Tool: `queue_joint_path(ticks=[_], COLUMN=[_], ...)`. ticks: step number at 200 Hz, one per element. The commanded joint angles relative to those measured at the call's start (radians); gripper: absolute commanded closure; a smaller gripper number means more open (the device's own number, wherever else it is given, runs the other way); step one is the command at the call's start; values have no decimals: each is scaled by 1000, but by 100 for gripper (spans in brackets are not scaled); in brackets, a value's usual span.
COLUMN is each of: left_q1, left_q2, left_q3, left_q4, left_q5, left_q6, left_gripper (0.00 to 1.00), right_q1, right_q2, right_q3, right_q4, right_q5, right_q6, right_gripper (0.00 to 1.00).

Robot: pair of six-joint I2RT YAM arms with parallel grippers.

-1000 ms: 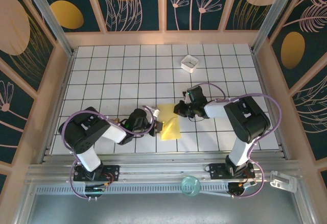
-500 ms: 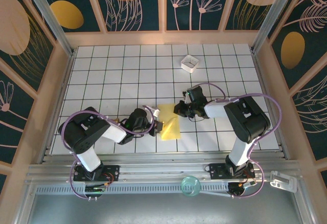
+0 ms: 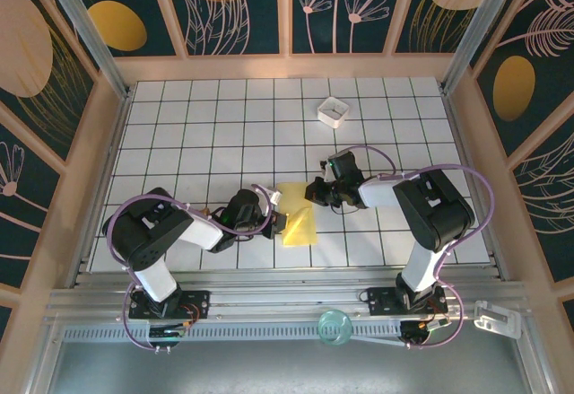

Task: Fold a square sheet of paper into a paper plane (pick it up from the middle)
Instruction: Fold the triangle a second time at the center of the table.

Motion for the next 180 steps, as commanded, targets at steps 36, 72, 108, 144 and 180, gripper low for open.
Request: queue_joint_path(ticks=[36, 72, 108, 144, 180], left_q1=[7, 7, 7, 7, 7], left_q2=[6, 7, 3, -1, 3], left_q3=[-18, -30, -36, -42, -40], left_q4=[-68, -76, -93, -102, -107], left_q5=[-44, -42, -39, -42, -45], left_q6=[13, 14, 19, 20, 22], left_gripper=[100, 100, 100, 100, 100], right_q1=[1, 1, 1, -3, -18], right_q2=[25, 7, -19, -67, -157], right_q3=[-7, 9, 33, 76, 74], right_q4=[-81, -75, -58, -89, -133], right_q5=[73, 50, 7, 2, 27], right_q6=[-25, -27, -14, -22, -36], right_gripper=[97, 94, 89, 86, 84])
